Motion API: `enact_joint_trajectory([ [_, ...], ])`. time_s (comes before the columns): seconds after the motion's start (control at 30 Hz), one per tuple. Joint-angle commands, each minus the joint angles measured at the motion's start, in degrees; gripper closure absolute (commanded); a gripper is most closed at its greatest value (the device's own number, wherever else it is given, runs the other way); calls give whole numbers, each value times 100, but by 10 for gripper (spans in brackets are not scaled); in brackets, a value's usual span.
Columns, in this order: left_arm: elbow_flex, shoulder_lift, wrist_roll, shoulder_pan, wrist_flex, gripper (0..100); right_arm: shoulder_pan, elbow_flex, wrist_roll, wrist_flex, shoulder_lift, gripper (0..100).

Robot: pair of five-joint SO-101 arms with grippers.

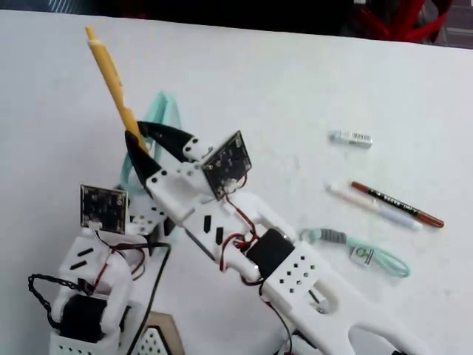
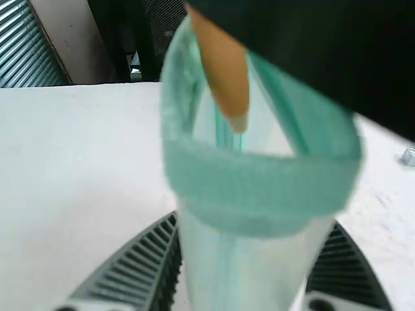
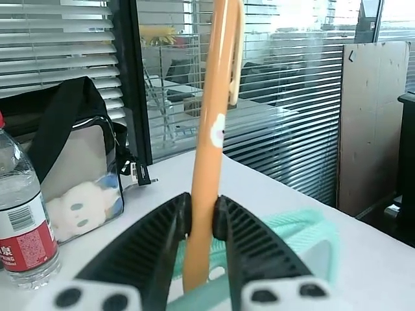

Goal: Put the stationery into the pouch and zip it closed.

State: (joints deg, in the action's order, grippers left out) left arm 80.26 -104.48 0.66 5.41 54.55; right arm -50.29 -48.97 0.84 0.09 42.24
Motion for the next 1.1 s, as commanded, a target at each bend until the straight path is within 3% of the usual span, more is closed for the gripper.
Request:
enact_joint_trajectory([
  [0.0, -44, -22, 0, 31, -158, 711, 66, 88, -70, 31, 171, 981],
  [0.77, -26, -22, 0, 31, -273, 711, 321, 105, -53, 725, 549, 981],
  [1.07, -18, -22, 18, 31, -281, 711, 154, 114, -79, 1648, 1121, 981],
])
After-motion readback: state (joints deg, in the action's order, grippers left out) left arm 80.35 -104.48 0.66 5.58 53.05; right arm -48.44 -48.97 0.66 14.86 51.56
